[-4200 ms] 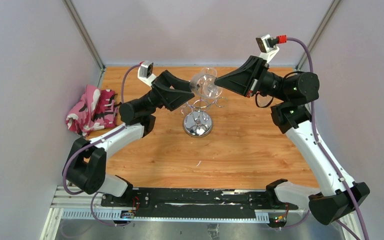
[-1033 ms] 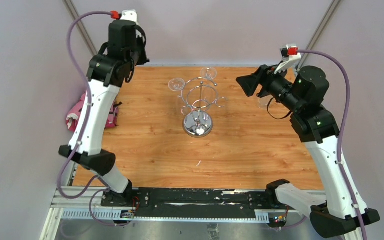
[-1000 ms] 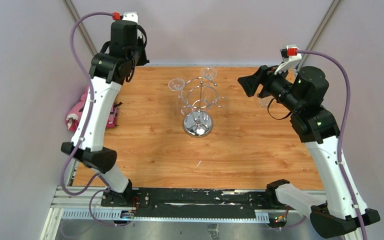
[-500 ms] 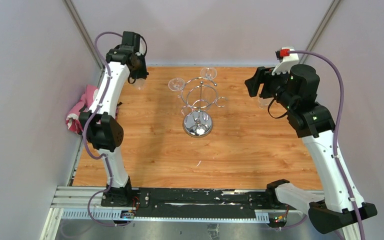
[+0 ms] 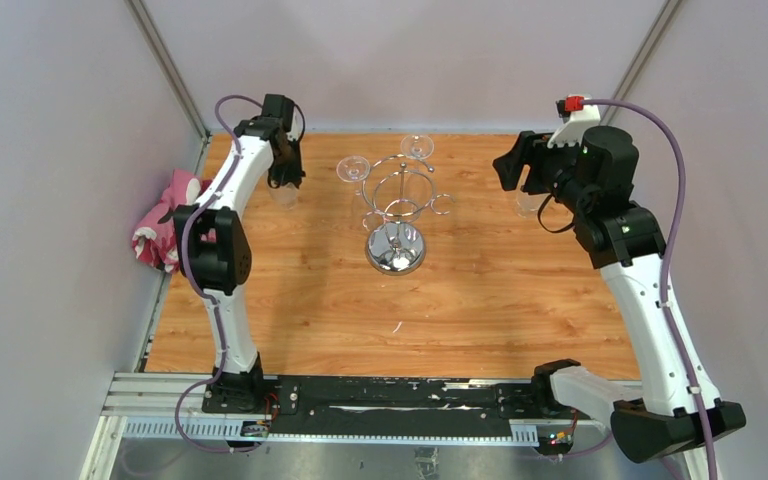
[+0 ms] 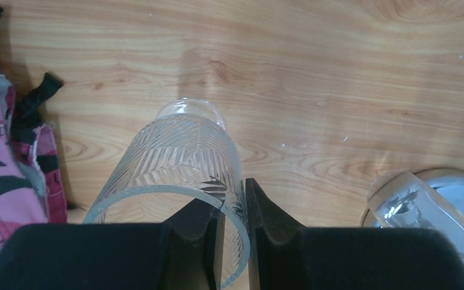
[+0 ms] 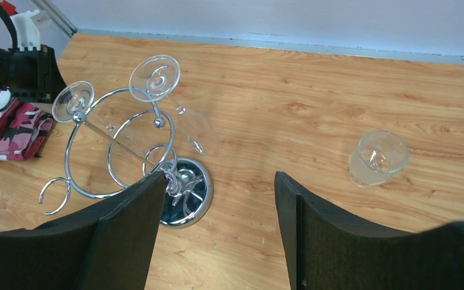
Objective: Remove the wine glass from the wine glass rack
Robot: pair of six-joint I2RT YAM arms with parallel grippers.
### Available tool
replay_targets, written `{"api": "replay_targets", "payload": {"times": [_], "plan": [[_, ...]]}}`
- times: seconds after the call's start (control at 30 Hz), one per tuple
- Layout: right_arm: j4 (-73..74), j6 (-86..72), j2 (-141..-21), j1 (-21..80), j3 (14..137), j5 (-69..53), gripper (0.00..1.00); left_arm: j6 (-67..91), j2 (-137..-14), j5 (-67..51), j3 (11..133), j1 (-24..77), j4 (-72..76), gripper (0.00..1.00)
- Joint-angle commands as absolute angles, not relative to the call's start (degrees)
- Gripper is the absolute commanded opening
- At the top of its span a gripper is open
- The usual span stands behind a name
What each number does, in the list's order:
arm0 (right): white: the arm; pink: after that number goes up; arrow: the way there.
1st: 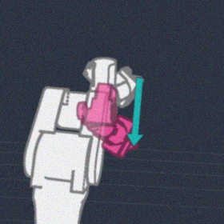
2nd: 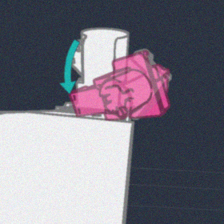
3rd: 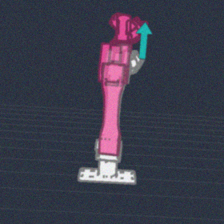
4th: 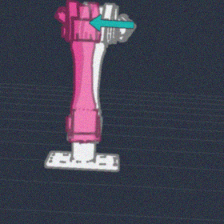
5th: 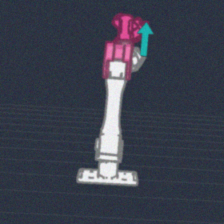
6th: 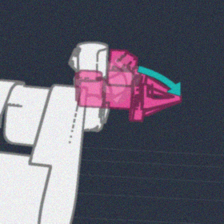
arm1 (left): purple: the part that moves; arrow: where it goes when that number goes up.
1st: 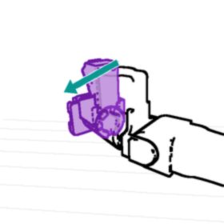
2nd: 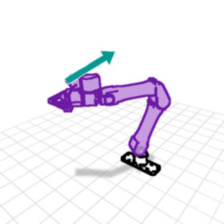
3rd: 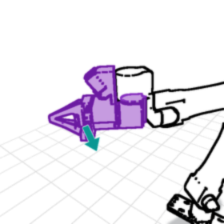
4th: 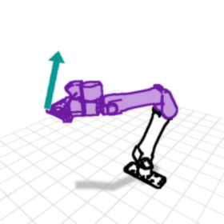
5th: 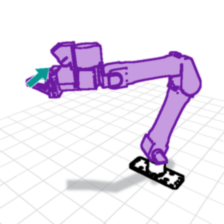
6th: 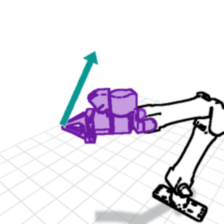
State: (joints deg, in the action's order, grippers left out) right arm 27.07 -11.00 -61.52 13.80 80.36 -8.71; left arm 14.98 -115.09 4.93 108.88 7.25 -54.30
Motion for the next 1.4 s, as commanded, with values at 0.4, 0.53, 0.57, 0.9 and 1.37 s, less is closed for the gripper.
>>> {"api": "replay_targets", "payload": {"times": [0.4, 0.53, 0.57, 0.9, 1.37], "plan": [[23.67, -13.31, -62.39, 11.22, 77.89, -13.1, 0.71, 15.54, -121.51, 5.67, 105.57, 6.77, -43.38, 0.0], [23.38, -13.55, -62.82, 10.99, 77.67, -13.68, 0.71, 15.48, -122.32, 6.13, 104.89, 6.81, -43.49, 0.0], [23.3, -13.59, -62.84, 10.99, 77.65, -13.87, 0.71, 15.49, -122.34, 6.23, 104.79, 6.77, -43.44, 0.0], [22.4, -14.32, -63.28, 10.92, 77.17, -15.85, 0.7, 14.71, -119.77, 6.85, 108.11, 6.77, -46.21, 0.31], [19.89, -16.84, -66.25, 10.9, 76.0, -21.32, 0.71, 14.96, -107.83, 6.86, 112.59, 6.86, -48.25, 0.42]]}}
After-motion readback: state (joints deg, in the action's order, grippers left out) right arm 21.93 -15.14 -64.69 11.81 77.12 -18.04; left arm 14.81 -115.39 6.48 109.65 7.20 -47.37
